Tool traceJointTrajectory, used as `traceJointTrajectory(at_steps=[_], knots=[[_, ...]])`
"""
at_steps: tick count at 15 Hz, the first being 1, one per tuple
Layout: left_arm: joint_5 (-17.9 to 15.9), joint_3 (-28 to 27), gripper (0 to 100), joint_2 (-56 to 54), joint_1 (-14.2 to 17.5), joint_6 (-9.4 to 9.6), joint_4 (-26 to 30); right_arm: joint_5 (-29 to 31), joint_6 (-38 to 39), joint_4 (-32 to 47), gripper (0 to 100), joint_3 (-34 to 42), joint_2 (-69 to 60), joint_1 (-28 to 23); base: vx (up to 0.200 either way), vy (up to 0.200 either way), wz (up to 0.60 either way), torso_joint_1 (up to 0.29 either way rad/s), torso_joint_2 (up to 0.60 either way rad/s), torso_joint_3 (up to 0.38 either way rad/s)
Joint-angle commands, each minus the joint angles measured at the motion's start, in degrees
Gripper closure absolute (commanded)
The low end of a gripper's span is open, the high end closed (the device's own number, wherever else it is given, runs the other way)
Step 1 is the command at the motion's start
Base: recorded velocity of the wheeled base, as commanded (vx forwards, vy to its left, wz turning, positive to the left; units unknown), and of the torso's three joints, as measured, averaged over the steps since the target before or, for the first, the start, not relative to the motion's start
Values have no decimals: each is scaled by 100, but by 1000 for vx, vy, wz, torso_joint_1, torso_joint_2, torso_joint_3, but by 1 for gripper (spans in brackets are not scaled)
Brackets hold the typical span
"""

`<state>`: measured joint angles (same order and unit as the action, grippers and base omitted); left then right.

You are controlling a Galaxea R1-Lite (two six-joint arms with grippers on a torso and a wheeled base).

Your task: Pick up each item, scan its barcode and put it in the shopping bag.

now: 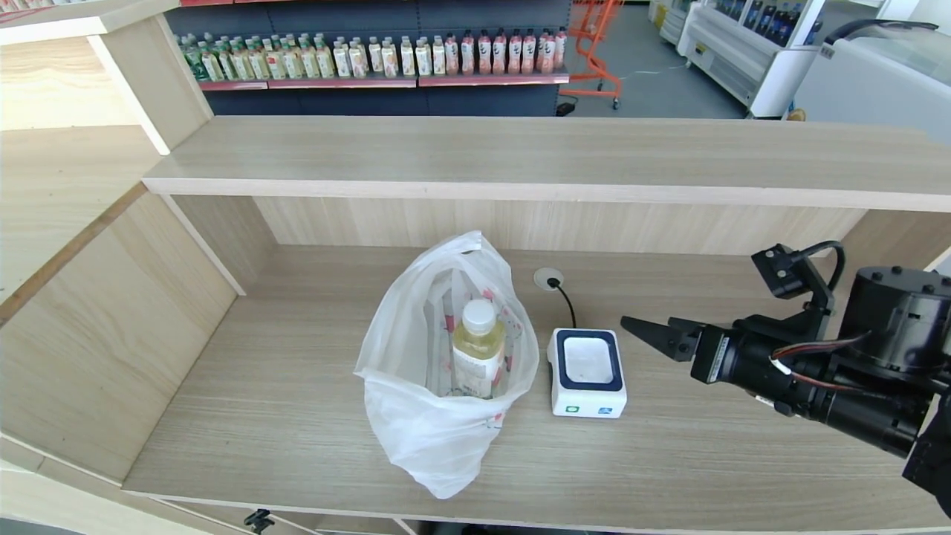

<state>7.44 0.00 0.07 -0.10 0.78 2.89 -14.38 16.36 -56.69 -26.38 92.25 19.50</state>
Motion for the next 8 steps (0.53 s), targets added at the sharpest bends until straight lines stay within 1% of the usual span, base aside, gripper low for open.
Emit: traceJointTrajectory(at_steps=[1,4,6,8], knots=[[3,0,0,1,1,1,1,6,-10,-9,0,1,21,-61,-200,0,0,-7,2,2],[3,0,0,1,1,1,1,32,-388,-27,0,45,162,-316,0,0,0,0,0,0],[3,0,0,-7,1,10,1,32,-933,-44,0,98,197,-500,0,-200,0,7,-2,7],[3,0,0,1,1,10,1,32,-1030,-150,0,89,57,-615,0,-200,0,5,5,-2]])
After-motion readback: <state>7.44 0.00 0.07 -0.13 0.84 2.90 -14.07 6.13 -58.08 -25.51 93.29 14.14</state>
